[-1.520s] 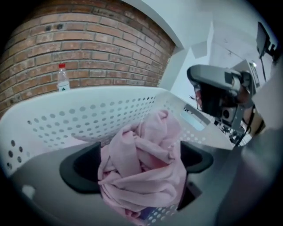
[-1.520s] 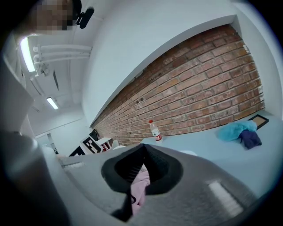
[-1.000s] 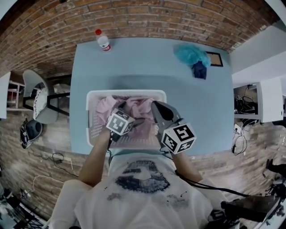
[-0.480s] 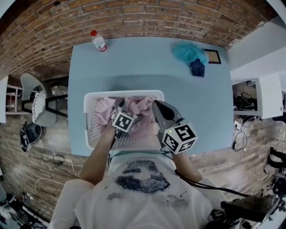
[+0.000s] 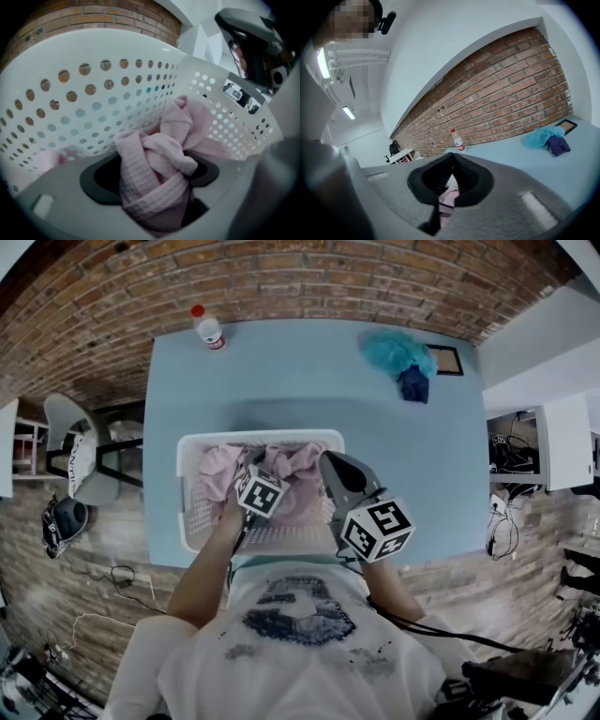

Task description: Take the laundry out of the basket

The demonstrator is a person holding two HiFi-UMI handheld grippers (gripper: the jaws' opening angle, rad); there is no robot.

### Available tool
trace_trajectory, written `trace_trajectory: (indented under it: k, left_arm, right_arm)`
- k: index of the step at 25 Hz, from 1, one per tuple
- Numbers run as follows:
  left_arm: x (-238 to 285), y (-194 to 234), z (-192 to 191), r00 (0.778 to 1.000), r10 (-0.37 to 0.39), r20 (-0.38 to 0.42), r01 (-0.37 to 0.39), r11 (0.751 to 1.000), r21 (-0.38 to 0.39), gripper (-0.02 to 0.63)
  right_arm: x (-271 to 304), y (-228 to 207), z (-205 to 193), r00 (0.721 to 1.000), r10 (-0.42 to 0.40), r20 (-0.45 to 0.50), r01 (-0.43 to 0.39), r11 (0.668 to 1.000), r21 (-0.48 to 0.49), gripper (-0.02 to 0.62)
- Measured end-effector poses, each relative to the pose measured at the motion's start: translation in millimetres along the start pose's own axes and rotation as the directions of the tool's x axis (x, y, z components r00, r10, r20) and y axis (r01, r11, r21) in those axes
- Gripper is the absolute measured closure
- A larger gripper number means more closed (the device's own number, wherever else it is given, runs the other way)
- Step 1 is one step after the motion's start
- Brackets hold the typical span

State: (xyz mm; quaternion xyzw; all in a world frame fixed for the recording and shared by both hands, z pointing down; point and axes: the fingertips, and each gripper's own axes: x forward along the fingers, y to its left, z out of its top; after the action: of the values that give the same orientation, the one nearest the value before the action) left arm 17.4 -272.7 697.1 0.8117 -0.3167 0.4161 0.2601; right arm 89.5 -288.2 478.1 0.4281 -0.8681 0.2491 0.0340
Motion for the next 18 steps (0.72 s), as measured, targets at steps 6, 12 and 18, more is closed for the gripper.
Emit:
trace_trajectory:
  k: [6,12,18]
  left_arm:
    - [-17,4,9,1.000,-0.004,0.026,0.005,0.999,-0.038,0.299]
    - [-25,3,12,0.999,0.001,0.047,0.003,0.996,-0.084,0.346]
    - [-36,3,14,0.998,0.010,0.066,-0.004,0.995,-0.100,0.366]
  right_arm:
    - [-3,3,-1,1.000,-0.001,0.005,0.001,1.000,0.005,0.598]
    - [-8,1,-1,1.000,-0.006,0.012,0.006,1.000,0.012,0.598]
    - [-14,2,0,1.000,-0.008,0.021,0.008,1.000,0.019,0.598]
